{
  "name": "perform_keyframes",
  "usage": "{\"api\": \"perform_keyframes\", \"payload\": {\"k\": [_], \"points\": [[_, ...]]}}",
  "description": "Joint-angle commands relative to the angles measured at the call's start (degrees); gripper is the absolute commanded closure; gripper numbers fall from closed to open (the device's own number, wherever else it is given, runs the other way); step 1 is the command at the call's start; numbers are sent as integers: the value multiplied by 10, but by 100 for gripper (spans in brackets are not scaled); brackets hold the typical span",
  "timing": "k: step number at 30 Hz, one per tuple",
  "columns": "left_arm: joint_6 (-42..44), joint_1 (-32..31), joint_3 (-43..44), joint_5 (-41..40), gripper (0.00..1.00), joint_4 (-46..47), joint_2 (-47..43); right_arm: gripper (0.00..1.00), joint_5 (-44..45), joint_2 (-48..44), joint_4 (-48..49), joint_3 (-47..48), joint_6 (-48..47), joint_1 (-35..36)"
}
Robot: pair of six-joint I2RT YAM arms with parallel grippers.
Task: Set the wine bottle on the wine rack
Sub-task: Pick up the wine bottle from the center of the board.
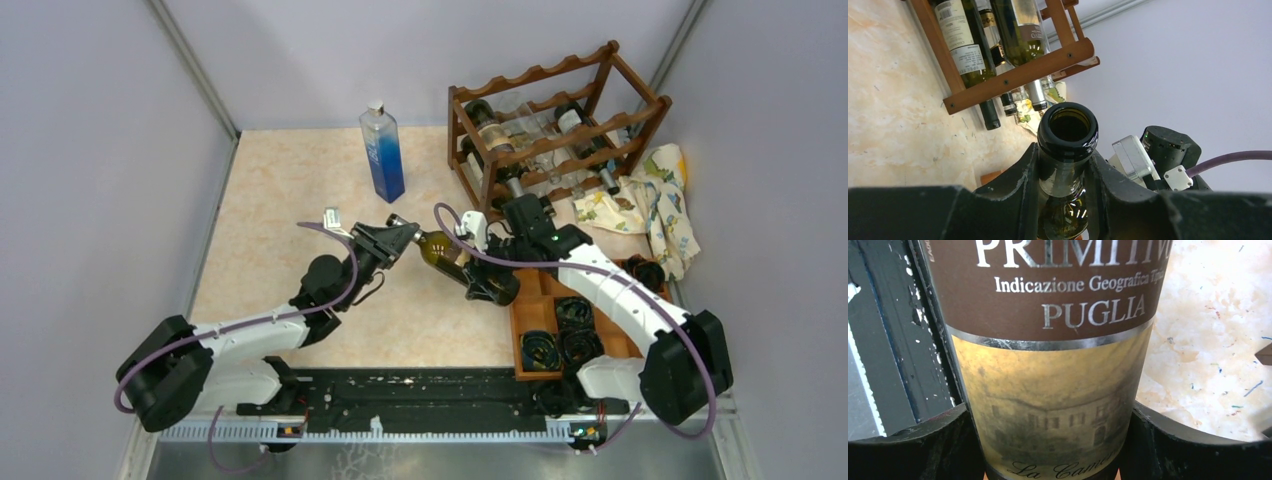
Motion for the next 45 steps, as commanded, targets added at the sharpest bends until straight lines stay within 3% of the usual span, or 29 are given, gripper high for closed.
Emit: {"api": "perform_keyframes", "payload": {"k": [1,3,4,8,11,15,21,24,28,31,33,40,45], "points": [[-47,-8,9,9,89,110,-19,80,-12,-48,3,23,-70,8],[-41,-8,5,17,75,90,-24,97,-5,-59,-14,26,-90,8],[-34,-8,4,22,68,83,-25,100,-5,-62,-24,29,-104,8],[16,-8,-8,35,26,54,-38,100,7,-72,-58,36,-146,7],[81,-7,-26,48,2,18,-66,100,36,-83,-79,36,-189,4],[128,38,-62,126,1,-67,-148,100,82,-102,-119,38,-272,-12],[152,183,-59,398,2,-222,-255,100,148,-123,-192,39,-453,-17],[204,204,-12,507,2,-292,-232,100,152,-121,-232,53,-523,-17],[228,203,70,654,4,-341,-120,100,155,-117,-266,70,-618,-17],[225,202,115,781,8,-328,-4,100,165,-110,-268,83,-657,-17],[191,187,121,821,12,-278,51,100,168,-104,-266,92,-672,-16],[183,65,186,841,11,-221,173,100,164,-88,-280,109,-729,-13],[100,37,181,852,11,-75,218,100,161,-87,-279,105,-734,-10]]}}
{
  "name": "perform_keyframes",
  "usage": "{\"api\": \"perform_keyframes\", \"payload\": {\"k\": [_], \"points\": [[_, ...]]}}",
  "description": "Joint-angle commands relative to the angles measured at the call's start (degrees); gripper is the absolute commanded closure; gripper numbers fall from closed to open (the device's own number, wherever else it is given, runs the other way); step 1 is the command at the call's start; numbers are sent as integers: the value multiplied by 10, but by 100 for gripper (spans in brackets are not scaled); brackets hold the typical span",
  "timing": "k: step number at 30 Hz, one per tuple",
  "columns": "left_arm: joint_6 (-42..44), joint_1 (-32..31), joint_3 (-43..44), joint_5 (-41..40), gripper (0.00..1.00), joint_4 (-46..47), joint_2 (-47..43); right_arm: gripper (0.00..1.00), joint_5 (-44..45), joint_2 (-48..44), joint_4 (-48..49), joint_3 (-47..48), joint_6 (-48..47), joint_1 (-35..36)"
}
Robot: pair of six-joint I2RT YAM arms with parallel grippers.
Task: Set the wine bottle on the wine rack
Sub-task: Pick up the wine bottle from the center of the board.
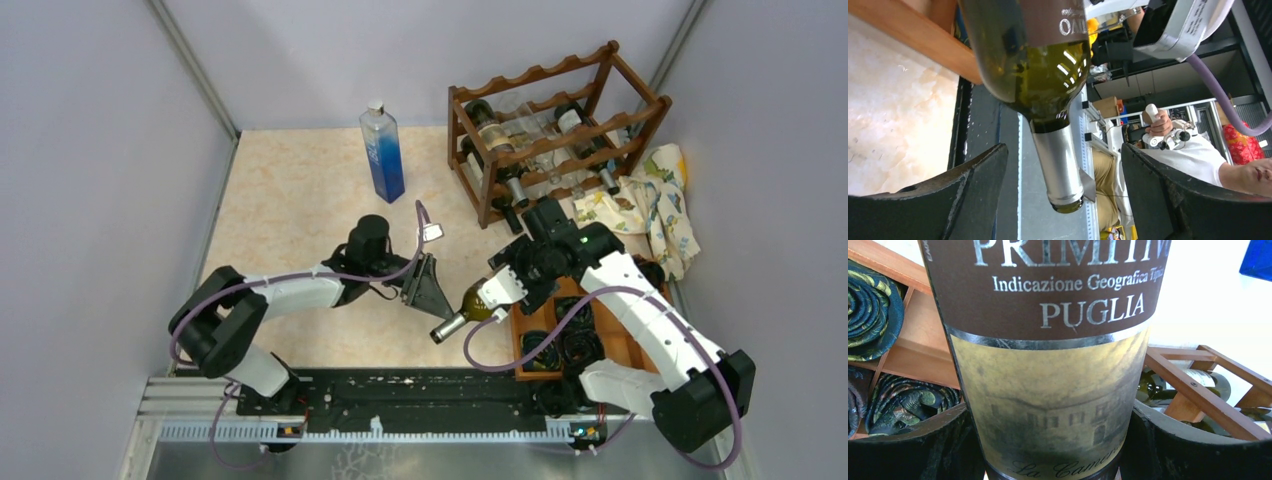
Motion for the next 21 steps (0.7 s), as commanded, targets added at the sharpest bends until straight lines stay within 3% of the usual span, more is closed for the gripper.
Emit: {"api": "perform_keyframes", "payload": {"k": [1,11,13,16,18,21], "points": [[-63,-18,14,37,13,145,31,100,-25,-3,10,37,-28,5],[-27,-75,49,22,32,91,91,100,-26,4,12,53,-25,6],[-18,-80,58,22,45,77,94,100,-24,4,12,51,-26,5],[-18,-80,70,42,78,71,101,99,-13,3,12,49,-26,5],[-23,-80,74,51,95,71,105,92,-4,2,13,49,-23,6],[-49,-80,64,46,100,111,102,66,4,-1,21,54,20,6]]}}
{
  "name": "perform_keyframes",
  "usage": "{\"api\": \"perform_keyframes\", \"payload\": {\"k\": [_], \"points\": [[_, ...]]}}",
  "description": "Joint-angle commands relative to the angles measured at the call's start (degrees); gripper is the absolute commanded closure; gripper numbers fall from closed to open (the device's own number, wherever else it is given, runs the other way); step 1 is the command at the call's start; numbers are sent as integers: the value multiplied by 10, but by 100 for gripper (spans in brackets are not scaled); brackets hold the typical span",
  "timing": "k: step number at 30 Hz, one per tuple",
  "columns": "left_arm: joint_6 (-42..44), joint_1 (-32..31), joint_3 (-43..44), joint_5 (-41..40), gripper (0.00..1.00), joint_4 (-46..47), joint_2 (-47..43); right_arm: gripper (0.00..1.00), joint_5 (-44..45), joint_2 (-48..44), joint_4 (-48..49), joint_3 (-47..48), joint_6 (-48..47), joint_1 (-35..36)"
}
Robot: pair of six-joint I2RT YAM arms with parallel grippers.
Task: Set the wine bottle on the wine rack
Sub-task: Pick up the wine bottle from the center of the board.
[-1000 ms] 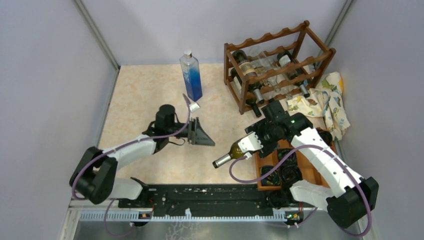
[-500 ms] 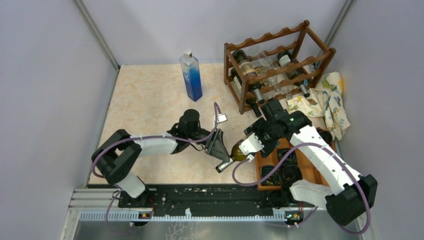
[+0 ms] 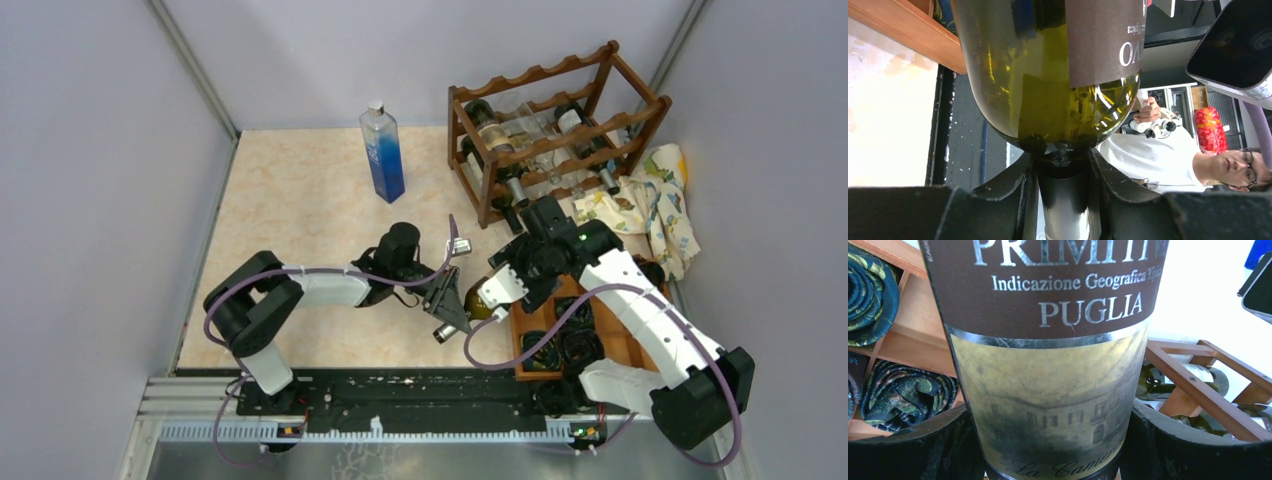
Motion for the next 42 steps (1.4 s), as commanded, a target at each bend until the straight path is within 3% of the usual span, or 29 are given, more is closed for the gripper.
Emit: {"api": "perform_keyframes", "payload": {"k": [1,3,4,15,22,24,25,27,28,30,32,33,35,42], "points": [[-6,-6,2,35,100,95,-10,53,-23,-11,35,44,59,3],[-32,-6,-18,22,100,148,-17,5,-15,-12,36,51,94,3],[-42,-6,-26,15,100,169,-21,2,-12,-13,35,53,101,3],[-141,13,-129,-58,100,341,-47,2,-17,-40,4,71,99,-23],[-111,27,-165,-84,100,323,-83,2,-161,-75,-32,112,150,-72],[-91,27,-168,-100,100,307,-100,1,-210,-86,10,115,244,-93],[-80,27,-171,-112,100,301,-111,2,-231,-92,61,109,347,-107],[-58,27,-184,-151,100,295,-135,1,-220,-96,211,81,689,-140],[-46,27,-195,-175,100,295,-149,2,-264,-88,236,74,817,-162],[-29,27,-217,-233,100,294,-175,7,-463,-64,239,56,895,-193],[-19,27,-232,-275,100,296,-197,12,-559,-76,378,-4,1087,-219],[-15,26,-237,-294,100,295,-205,12,-565,-97,489,-46,1190,-231],[-9,23,-244,-330,100,298,-217,12,-520,-128,585,-93,1270,-237],[6,-15,-226,-435,100,335,-199,12,-394,-130,634,-168,1399,-219]]}}
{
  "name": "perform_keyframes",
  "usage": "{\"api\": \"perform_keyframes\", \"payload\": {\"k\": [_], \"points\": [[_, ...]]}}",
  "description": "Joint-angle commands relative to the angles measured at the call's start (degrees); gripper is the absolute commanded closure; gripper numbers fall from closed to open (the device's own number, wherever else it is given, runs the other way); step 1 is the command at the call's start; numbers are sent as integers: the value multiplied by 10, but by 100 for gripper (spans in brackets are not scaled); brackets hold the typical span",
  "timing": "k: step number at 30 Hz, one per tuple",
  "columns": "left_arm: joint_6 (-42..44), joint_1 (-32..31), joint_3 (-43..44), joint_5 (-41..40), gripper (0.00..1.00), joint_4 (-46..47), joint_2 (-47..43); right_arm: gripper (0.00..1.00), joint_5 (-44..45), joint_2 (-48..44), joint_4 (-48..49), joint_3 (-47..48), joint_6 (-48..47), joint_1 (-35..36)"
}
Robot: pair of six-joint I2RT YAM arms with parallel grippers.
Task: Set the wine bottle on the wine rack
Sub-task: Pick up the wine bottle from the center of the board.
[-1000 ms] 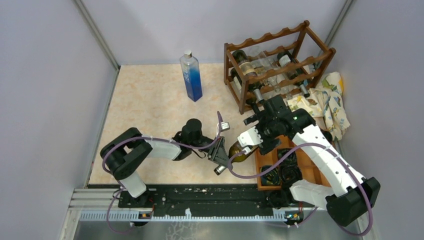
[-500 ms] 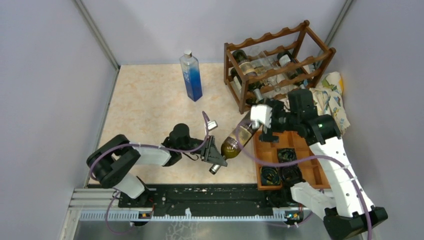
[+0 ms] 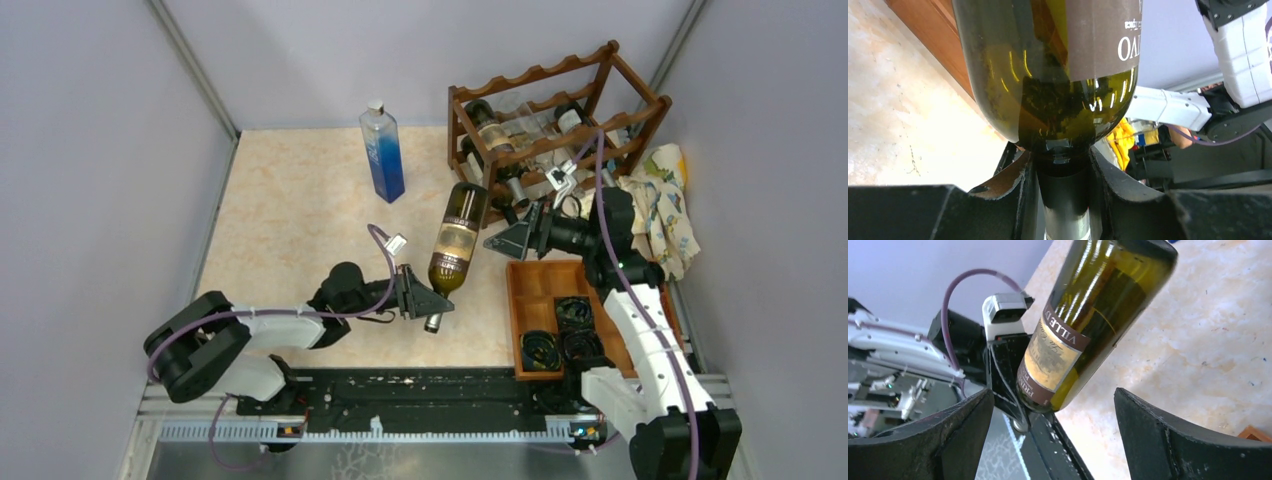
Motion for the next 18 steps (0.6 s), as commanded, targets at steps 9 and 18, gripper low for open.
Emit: {"api": "perform_keyframes", "payload": {"k": [9,18], "points": [[60,-76,96,-169,100,144,61,2,65,23,211,-66,206,61],[66,-127,150,-212,100,171,126,4,68,31,233,-83,206,81]]}}
